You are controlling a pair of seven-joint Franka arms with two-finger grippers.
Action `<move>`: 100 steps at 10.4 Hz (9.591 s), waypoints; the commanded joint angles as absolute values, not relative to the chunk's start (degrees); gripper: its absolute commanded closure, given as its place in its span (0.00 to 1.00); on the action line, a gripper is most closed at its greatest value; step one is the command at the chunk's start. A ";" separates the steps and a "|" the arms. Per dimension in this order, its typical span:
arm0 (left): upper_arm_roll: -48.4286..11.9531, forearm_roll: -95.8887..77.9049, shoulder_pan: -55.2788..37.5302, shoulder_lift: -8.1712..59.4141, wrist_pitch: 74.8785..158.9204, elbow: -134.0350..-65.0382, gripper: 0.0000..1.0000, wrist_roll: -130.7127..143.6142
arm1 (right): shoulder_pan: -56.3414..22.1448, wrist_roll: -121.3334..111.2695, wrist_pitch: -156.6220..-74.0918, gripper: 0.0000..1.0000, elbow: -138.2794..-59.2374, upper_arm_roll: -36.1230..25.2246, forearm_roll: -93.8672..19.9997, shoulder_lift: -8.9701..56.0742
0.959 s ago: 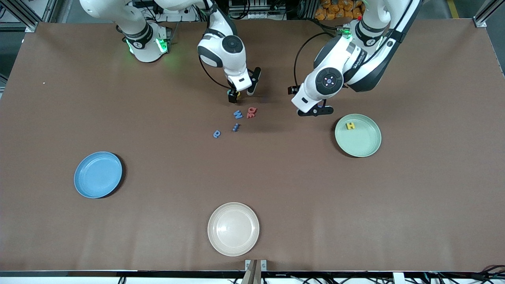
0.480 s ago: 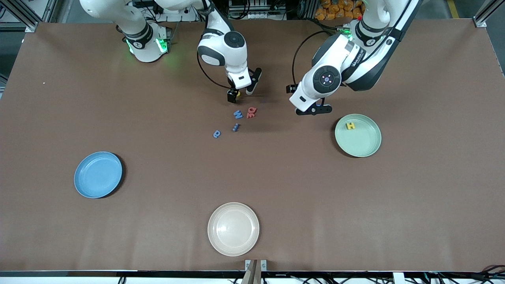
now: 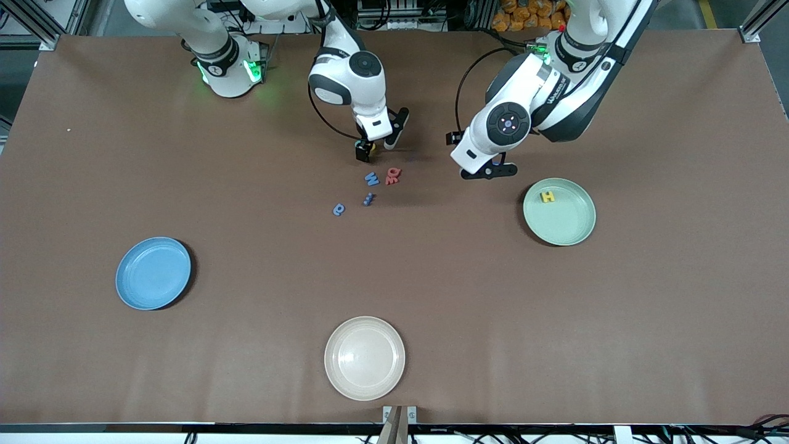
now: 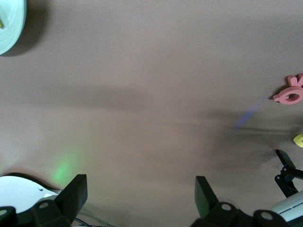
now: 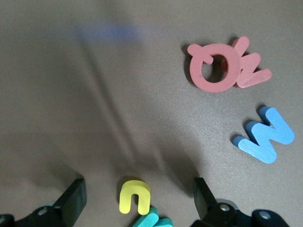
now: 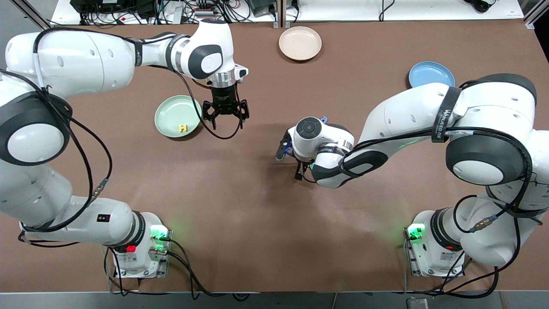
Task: Sort upper and lower case letters into plates
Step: 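Lower the right gripper and grasp the yellow lowercase n, then drop the n on the blue plate while the left gripper lowers, then grasp the pink foam Q with the left gripper, then place the Q on the green plate while the right gripper returns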
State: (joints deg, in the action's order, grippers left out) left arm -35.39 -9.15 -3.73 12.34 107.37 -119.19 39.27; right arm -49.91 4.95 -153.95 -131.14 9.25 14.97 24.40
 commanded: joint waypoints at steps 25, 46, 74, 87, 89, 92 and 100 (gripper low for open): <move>-35.51 -10.81 -7.28 13.71 105.12 -113.40 0.00 43.77 | -40.98 5.89 -137.09 1.00 -129.65 10.80 10.31 11.64; -34.72 40.51 -25.31 37.96 141.59 -110.22 0.00 42.17 | 14.49 4.13 -132.61 0.70 -97.20 9.58 23.28 34.54; -34.45 38.50 -25.75 40.96 143.35 -110.13 0.51 62.40 | 14.50 3.87 -132.01 0.00 -97.47 9.67 23.29 34.98; -35.68 30.94 -24.53 38.68 138.26 -109.95 0.68 62.23 | 13.71 5.70 -131.92 0.00 -97.38 10.37 21.98 34.98; -40.31 30.76 -17.54 37.97 133.09 -110.04 0.68 58.22 | 11.09 9.38 -131.40 0.00 -97.47 10.37 19.17 34.89; -51.30 30.76 0.29 37.97 123.43 -110.74 0.68 42.17 | 4.07 21.67 -126.92 0.00 -97.56 10.55 15.40 33.67; -58.09 30.76 34.26 37.18 117.86 -118.73 0.67 12.13 | -13.43 58.40 -126.91 0.00 -108.88 14.59 11.35 26.99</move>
